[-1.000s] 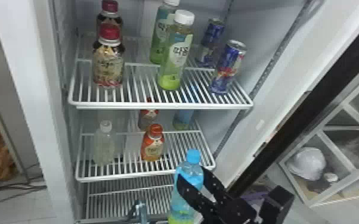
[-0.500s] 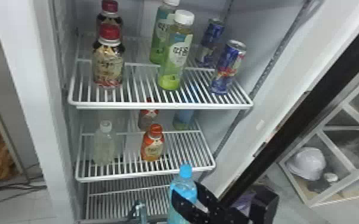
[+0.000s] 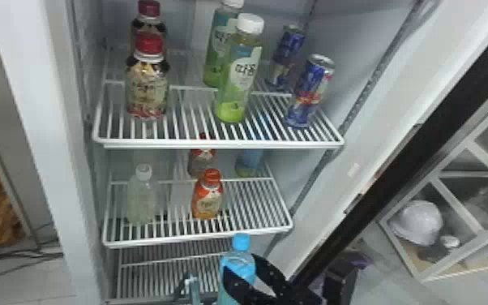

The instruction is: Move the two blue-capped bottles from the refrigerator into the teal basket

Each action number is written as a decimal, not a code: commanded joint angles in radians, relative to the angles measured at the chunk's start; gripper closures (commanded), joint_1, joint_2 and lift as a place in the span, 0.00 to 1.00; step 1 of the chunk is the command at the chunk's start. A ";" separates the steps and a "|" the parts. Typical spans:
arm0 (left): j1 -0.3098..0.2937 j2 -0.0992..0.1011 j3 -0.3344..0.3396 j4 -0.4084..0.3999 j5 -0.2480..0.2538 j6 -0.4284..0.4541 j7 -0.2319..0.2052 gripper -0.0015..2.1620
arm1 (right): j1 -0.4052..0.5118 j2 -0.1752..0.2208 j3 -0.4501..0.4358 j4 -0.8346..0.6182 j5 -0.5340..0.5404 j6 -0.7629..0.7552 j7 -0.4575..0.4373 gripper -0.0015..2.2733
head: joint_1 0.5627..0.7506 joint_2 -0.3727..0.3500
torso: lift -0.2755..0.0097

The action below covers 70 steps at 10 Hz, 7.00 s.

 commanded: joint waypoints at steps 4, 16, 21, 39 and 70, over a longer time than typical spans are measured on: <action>0.002 -0.001 0.002 0.000 0.000 -0.001 0.000 0.51 | -0.041 0.024 -0.038 0.055 0.014 -0.131 0.036 0.21 | 0.70 0.03 | 0.49; -0.008 -0.003 -0.002 0.000 0.005 -0.001 0.000 0.51 | -0.316 0.078 0.016 0.460 0.025 -0.602 -0.060 0.21 | 0.70 0.03 | 0.49; -0.013 -0.003 -0.004 0.000 0.006 -0.003 0.000 0.51 | -0.434 0.111 0.043 0.644 0.094 -0.811 -0.186 0.21 | 0.70 0.03 | 0.49; -0.033 0.001 -0.021 0.000 0.014 -0.003 0.008 0.51 | -0.873 0.088 0.137 1.137 0.192 -0.808 -0.411 0.09 | 0.70 0.03 | 0.49; -0.018 0.008 -0.021 0.005 0.034 -0.045 0.003 0.51 | -0.375 0.071 0.006 0.507 0.128 -0.614 -0.276 0.27 | 0.70 0.03 | 0.49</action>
